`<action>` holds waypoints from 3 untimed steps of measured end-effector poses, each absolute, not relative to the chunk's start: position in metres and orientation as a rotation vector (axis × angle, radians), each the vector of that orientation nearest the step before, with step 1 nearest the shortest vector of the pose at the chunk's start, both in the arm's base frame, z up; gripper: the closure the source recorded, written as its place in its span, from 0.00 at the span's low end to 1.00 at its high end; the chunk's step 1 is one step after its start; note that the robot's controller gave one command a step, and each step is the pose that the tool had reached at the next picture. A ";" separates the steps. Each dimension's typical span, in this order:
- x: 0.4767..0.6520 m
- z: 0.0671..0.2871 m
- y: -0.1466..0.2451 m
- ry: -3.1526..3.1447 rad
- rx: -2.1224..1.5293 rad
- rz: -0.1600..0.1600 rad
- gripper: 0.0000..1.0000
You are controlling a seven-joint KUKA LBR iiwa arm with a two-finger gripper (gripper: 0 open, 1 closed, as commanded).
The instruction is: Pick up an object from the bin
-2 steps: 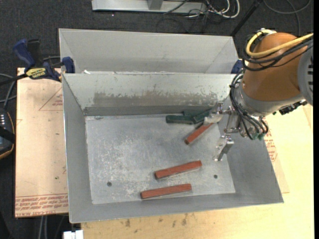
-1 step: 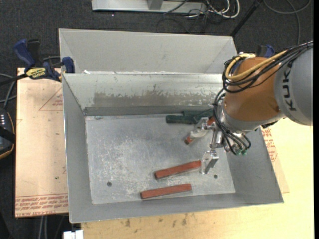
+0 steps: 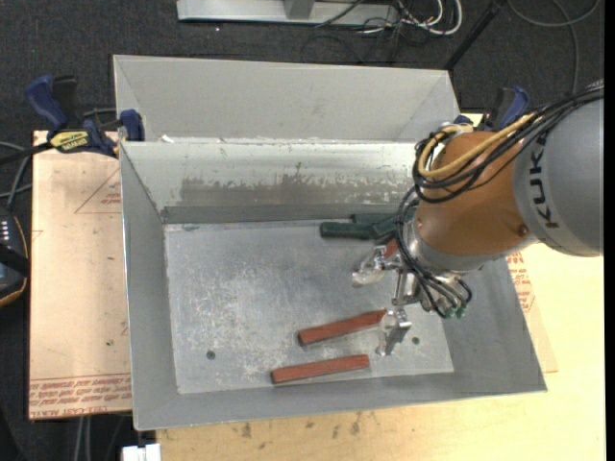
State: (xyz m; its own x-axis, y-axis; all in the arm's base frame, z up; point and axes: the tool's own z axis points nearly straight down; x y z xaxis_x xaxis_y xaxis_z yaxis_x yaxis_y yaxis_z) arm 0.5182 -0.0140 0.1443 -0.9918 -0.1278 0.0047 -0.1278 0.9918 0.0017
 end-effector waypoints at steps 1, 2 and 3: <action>0.519 0.124 -0.003 -3.129 0.294 -0.001 0.00; 0.530 0.078 0.005 -3.105 0.403 0.001 0.00; 0.535 0.078 0.006 -3.139 0.408 0.003 1.00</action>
Offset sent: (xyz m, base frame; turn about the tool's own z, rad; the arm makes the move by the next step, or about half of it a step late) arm 0.0092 0.0197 -0.0743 -0.1320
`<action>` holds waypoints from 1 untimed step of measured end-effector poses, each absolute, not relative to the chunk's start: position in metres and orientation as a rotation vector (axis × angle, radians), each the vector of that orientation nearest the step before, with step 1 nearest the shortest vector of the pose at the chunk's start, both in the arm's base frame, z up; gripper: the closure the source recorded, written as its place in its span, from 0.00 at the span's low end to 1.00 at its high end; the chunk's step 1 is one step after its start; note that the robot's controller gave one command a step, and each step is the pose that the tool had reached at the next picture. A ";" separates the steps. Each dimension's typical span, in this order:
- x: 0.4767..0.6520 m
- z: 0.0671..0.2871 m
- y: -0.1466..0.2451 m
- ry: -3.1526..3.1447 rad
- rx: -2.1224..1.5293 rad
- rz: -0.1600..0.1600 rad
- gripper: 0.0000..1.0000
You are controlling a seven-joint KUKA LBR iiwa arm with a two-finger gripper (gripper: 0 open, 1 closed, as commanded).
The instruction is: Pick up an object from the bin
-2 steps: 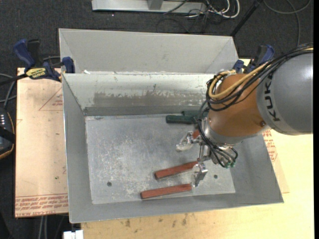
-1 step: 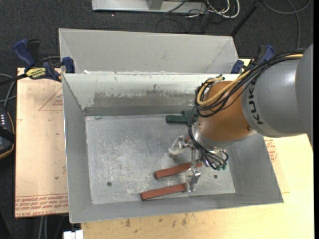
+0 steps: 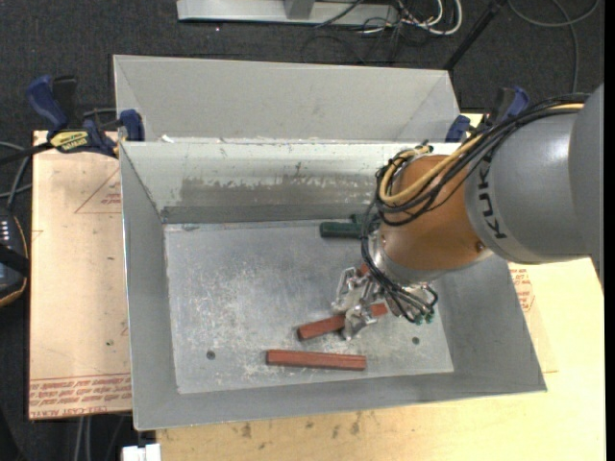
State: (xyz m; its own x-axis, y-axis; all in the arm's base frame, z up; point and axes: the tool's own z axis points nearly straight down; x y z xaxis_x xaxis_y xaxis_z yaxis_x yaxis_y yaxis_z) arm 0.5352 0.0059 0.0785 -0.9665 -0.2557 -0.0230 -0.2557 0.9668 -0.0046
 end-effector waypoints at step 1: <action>0.535 0.078 0.006 3.092 -0.402 -0.003 1.00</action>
Offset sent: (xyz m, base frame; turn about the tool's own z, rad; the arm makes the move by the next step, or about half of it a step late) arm -0.0002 0.0001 0.0371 0.0001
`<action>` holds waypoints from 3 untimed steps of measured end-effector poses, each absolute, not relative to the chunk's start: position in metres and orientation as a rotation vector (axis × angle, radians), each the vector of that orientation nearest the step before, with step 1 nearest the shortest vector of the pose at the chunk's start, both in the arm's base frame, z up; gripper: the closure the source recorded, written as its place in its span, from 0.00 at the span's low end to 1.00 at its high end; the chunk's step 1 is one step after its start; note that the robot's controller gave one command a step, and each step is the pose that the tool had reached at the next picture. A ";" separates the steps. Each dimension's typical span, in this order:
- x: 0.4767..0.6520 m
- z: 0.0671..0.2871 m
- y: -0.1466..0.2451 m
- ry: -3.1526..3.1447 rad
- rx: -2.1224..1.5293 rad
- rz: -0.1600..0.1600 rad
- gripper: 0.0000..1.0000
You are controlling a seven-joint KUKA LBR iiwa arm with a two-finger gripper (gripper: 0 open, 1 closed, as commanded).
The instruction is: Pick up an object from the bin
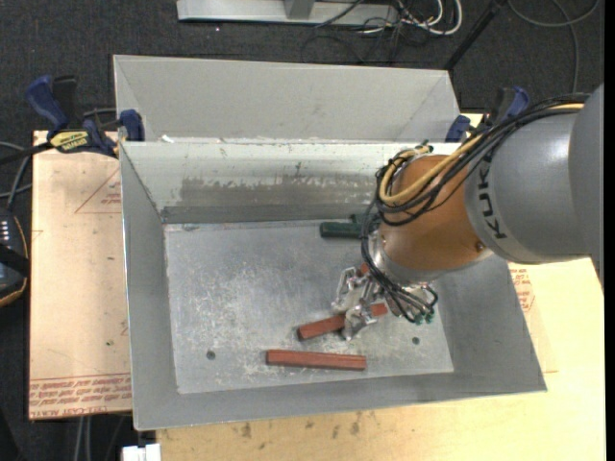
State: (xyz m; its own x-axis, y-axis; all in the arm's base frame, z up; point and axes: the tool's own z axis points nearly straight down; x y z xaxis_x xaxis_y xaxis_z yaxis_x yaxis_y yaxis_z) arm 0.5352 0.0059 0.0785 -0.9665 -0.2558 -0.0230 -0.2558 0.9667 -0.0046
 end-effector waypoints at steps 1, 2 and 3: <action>0.535 0.081 0.006 3.094 -0.402 -0.002 1.00; 0.533 0.089 0.006 3.108 -0.405 0.000 1.00; 0.534 0.093 0.006 3.110 -0.405 0.000 1.00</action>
Offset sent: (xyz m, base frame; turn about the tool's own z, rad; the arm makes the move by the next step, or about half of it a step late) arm -0.0001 0.0000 0.0164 0.0000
